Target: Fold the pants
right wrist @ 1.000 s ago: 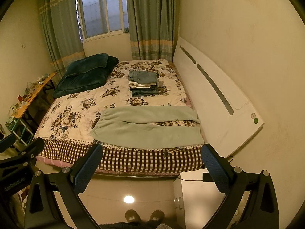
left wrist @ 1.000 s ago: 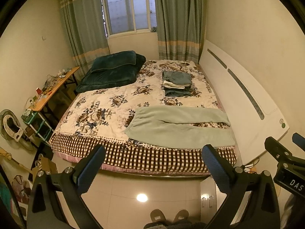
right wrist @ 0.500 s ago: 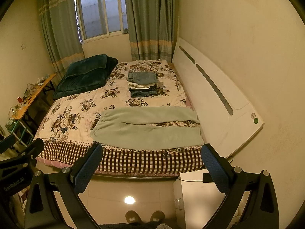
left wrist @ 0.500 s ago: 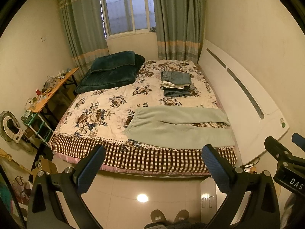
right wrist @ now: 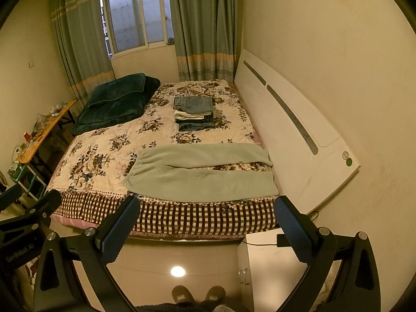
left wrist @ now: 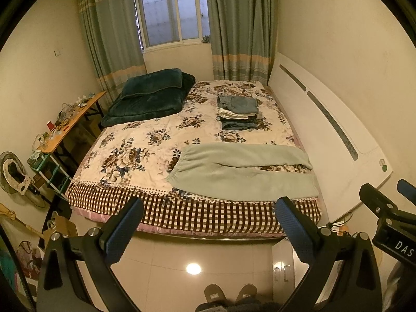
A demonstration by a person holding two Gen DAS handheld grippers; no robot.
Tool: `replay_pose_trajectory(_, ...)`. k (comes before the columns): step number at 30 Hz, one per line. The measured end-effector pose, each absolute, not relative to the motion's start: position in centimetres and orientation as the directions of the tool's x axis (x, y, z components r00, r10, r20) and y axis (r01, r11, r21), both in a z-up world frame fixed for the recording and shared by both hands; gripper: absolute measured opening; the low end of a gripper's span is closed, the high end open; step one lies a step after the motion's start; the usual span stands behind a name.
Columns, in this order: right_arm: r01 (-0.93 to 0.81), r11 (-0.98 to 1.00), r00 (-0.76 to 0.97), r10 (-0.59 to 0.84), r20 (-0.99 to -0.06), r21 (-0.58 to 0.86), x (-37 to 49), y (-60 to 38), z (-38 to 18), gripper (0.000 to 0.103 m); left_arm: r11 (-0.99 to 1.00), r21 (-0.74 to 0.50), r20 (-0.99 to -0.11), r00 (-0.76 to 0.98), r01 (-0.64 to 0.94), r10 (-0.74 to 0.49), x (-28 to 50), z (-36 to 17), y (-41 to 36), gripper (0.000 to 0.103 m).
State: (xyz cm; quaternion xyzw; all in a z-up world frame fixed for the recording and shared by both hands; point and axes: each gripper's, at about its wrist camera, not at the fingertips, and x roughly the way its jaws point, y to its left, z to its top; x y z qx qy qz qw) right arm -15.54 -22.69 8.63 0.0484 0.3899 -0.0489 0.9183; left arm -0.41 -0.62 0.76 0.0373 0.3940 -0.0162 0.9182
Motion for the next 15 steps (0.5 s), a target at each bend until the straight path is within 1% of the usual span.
replay_pose_trajectory(7,0.126,0.991,0.697,-0.056,-0.715,0.045,-15.7,-23.3,8.6,0.103,0.998,0.044,-0.716,0.698,0.045,0.0,-0.6,0.8,-1.0,0.103)
replay_pose_trajectory(15,0.104,0.994,0.688,-0.04,-0.725,0.044,-14.2,-24.5,7.7,0.103,0.999,0.039,-0.729,0.684,0.011,0.021,0.1,-0.2,-2.2,0.103)
